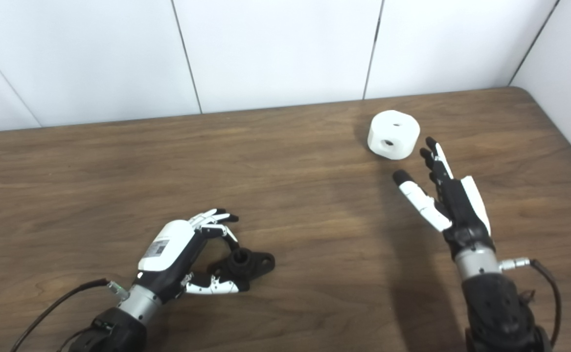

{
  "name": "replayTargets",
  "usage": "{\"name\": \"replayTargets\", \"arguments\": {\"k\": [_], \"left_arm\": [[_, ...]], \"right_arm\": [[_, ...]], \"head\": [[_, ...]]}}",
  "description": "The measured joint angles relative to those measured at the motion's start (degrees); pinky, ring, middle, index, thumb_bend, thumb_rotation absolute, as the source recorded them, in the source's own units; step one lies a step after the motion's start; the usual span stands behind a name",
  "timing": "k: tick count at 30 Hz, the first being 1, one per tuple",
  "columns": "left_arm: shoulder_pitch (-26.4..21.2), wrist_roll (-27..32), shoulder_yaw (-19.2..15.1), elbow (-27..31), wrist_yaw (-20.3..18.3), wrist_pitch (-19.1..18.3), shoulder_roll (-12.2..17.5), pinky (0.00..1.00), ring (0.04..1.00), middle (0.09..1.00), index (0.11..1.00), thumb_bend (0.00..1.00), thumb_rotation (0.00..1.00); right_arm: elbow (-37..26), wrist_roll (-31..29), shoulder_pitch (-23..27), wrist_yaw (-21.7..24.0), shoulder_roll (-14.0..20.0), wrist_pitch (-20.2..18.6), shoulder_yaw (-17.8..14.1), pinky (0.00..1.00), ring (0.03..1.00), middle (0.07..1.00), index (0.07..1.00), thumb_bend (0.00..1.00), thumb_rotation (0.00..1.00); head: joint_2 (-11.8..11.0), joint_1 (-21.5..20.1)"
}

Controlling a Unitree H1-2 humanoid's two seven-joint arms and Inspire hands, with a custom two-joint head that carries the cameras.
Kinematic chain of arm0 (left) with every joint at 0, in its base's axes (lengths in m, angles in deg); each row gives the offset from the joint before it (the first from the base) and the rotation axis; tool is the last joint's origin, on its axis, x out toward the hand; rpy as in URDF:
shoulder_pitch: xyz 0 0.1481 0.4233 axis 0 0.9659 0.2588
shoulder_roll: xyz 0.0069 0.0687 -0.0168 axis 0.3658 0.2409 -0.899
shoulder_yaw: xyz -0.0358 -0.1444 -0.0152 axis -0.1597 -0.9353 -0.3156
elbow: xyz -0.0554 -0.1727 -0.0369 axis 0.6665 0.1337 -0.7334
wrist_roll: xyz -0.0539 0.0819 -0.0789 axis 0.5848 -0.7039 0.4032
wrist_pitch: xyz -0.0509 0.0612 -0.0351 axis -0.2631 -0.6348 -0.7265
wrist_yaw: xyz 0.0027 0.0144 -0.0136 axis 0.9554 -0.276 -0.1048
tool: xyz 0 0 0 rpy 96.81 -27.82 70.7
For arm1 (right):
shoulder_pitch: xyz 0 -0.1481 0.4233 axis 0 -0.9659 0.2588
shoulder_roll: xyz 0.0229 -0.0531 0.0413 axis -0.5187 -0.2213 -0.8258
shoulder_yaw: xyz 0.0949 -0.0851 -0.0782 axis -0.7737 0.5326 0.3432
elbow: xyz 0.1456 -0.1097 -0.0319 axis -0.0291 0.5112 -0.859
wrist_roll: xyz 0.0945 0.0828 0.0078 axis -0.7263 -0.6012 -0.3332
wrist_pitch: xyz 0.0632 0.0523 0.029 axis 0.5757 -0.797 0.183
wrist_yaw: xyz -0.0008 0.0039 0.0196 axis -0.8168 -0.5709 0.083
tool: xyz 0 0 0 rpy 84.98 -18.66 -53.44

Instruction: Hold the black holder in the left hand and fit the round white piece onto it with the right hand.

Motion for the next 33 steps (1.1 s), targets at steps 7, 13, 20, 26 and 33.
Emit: {"name": "replayTargets", "arguments": {"k": [7,13,20,26,33], "left_arm": [[0.23,-1.97,0.19,-0.22,0.44,0.36,-0.07,0.9,0.925,0.847,0.49,0.51,0.06],[0.52,-2.13,-0.2,-0.99,0.93,1.91,-0.14,0.91,0.919,0.842,0.49,0.51,0.06],[0.68,-2.21,-0.89,-1.01,0.96,2.31,-0.04,0.88,0.915,0.835,0.49,0.52,0.06],[0.89,-2.93,-1.24,-0.99,1.09,2.48,-0.02,0.86,0.911,0.834,0.49,0.51,0.06],[1.32,-2.53,-2.49,-1.02,1.41,4.1,0.26,0.82,0.909,0.836,0.489,0.51,0.06]], "right_arm": [[6.57,10.06,6.82,3.66,1.06,-0.87,-1.36,0.97,0.999,0.998,0.981,0.79,0.58],[11.62,15.15,11.21,5.27,1.41,-0.94,-0.94,0.92,1.0,1.0,0.987,0.88,0.5],[17.91,18.12,16.56,6.02,3.61,-0.96,1.3,1.0,1.0,1.0,0.996,0.91,0.46],[23.61,19.31,20.83,6.08,4.81,-0.95,2.5,1.0,1.0,1.0,0.991,0.9,0.44],[29.95,21.93,26.15,8.07,4.7,-0.96,2.13,1.0,1.0,0.991,0.979,0.89,0.41]], "head": [[-2.81,-0.79],[-3.95,-4.12],[-5.18,-6.85],[-5.8,-8.35],[-7.21,-10.98]]}}
